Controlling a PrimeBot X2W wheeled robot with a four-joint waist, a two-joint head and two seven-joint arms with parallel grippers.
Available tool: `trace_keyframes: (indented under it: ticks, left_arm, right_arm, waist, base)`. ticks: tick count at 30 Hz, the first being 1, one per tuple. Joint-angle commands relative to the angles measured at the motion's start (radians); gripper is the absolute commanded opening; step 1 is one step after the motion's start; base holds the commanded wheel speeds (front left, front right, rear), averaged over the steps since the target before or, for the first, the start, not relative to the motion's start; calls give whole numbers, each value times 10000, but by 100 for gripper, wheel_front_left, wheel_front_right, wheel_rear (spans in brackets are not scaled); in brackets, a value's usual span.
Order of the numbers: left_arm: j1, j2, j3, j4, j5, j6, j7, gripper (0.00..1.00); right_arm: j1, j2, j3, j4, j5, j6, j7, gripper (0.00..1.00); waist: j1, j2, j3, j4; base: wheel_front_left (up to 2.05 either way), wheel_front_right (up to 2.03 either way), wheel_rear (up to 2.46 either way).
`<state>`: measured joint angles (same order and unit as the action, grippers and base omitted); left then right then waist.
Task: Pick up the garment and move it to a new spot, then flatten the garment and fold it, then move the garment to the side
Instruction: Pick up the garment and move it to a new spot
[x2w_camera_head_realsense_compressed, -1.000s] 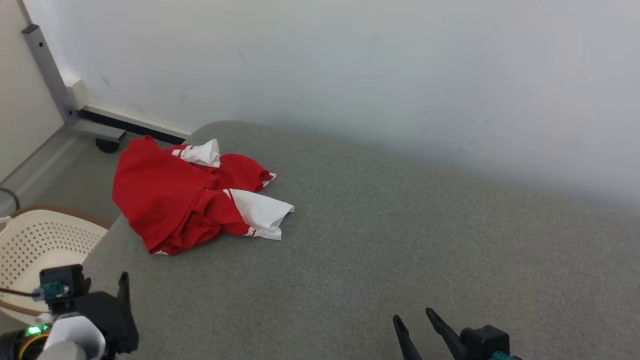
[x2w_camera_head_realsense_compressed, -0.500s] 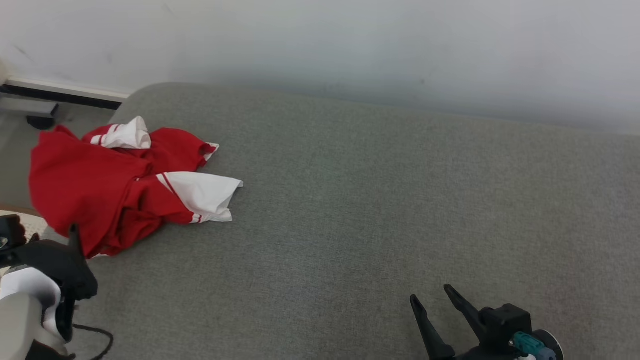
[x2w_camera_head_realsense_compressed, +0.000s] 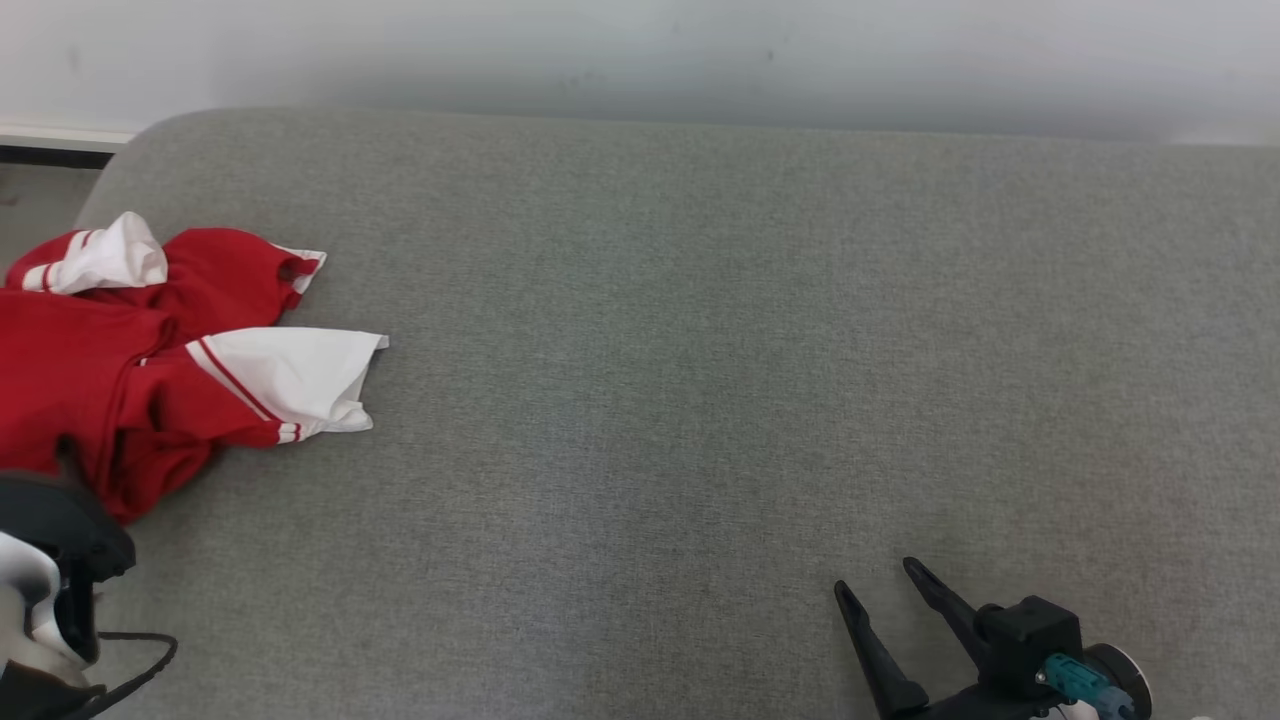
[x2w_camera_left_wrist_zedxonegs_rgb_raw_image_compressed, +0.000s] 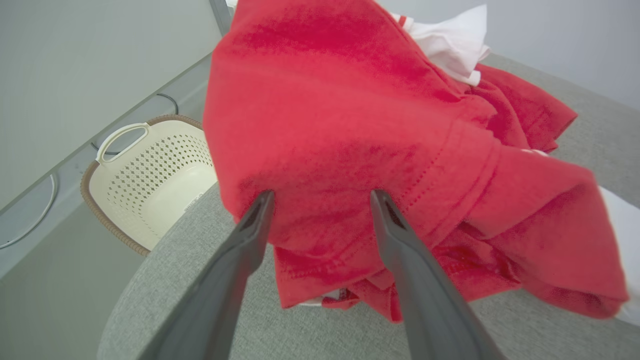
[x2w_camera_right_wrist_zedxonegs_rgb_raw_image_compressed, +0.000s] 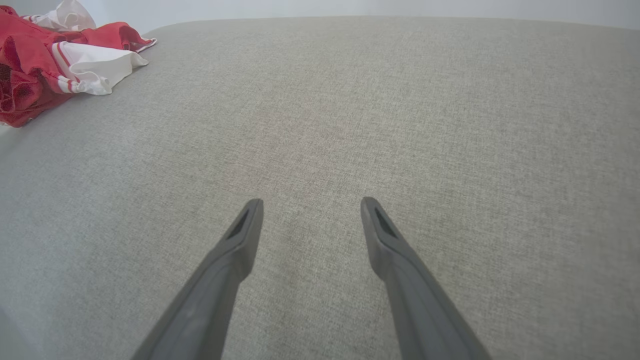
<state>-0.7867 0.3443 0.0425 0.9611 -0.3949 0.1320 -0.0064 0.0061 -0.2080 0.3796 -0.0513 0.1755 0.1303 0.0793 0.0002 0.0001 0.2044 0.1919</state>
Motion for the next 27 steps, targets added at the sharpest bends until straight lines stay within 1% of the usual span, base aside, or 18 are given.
trace_keyframes:
  ticks: [1,2,6,8,11,16,22,25,27]
  left_arm:
    - [-117,157,-9,110,35,97,-276,37]
    - [-143,195,-41,122,98,97,-446,0]
    - [-154,145,-59,319,88,99,-963,0]
    - [-184,209,-53,416,55,38,-1017,0]
    - [-299,409,-67,839,7,-175,-1106,0]
    - [-253,663,-246,1460,18,-821,-1373,0]
    - [-322,756,-783,1954,344,-1689,-1748,0]
    - [-546,352,-1149,2084,577,-1773,-1801,0]
    - [-726,39,-1435,2180,752,-1667,-1727,0]
  right_arm:
    - [57,-84,-1,-112,72,8,40,100]
    - [78,-94,-10,-137,74,8,53,100]
    - [97,-35,-58,-144,61,8,69,100]
    - [69,3,-59,-122,72,8,56,100]
    - [-10,125,-76,-27,49,8,-26,100]
    - [45,318,-41,279,110,8,-170,100]
    - [197,634,101,717,255,8,-445,100]
    - [270,758,170,940,309,8,-554,100]
    - [347,843,193,1086,343,8,-619,100]
  waist:
    - [-2,-1,200,-206]
    - [-2,-1,222,-219]
    - [-2,-1,206,-208]
    - [-2,-1,170,-204]
    - [-2,-1,-24,-192]
    - [-2,-1,-569,-102]
    - [-2,-1,-1521,-37]
    - [-2,-1,-2004,-66]
    - [-2,-1,-2288,-92]
  base:
    - [0,0,0]
    - [0,0,0]
    - [0,0,0]
    - [0,0,0]
    - [0,0,0]
    - [0,0,0]
    - [0,0,0]
    - [0,0,0]
    - [0,0,0]
